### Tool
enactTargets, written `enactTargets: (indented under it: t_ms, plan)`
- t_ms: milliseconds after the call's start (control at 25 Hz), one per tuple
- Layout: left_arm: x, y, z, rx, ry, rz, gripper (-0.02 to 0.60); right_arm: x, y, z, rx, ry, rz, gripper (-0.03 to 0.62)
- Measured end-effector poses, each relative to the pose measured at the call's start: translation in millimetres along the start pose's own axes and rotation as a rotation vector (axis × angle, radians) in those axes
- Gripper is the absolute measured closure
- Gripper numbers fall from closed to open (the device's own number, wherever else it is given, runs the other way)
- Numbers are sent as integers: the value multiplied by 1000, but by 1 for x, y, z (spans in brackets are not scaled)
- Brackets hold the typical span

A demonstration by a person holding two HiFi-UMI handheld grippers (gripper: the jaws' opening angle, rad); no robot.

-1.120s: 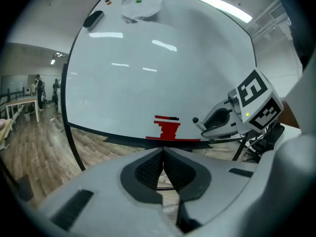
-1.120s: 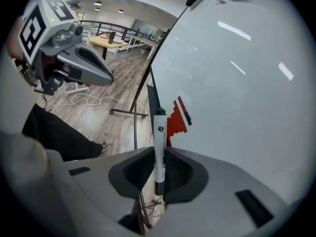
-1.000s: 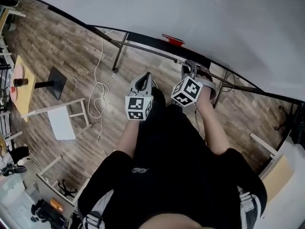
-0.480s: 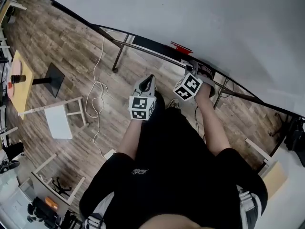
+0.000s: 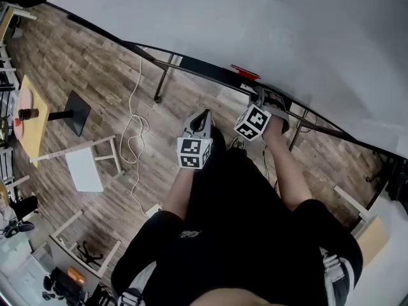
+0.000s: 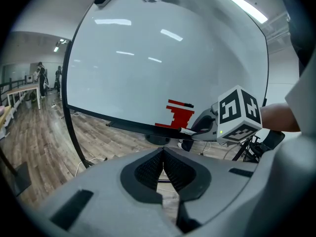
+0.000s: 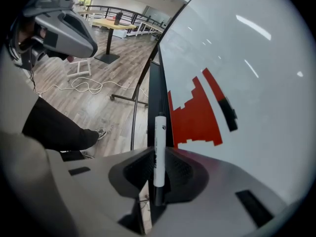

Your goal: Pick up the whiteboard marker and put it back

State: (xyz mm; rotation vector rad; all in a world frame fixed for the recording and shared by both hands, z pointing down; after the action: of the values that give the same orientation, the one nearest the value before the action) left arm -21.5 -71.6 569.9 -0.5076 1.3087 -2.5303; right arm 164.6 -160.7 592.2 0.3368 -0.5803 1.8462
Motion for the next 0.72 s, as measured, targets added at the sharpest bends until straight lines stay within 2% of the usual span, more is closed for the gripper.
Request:
enactTargets:
  t_ms: [240,720]
  plan:
    - [-5,2,5,6,-5,14,575,3,-2,5,-9,-12,-67,540]
    - [-20,7,8,3,-6,31,575,-3,-9,5,-51,7,6,533]
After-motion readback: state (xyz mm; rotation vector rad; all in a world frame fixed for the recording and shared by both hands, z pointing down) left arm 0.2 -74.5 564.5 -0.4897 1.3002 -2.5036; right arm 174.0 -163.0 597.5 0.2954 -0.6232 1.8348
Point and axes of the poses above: the fingertips, and each gripper's own axes: z forward along the fingers, x to its left, y out of its top, the point moved 8 cm from there along -z, backward along the fingers, and after that the axes turned 1 degree about y, right-handed, at the moved point
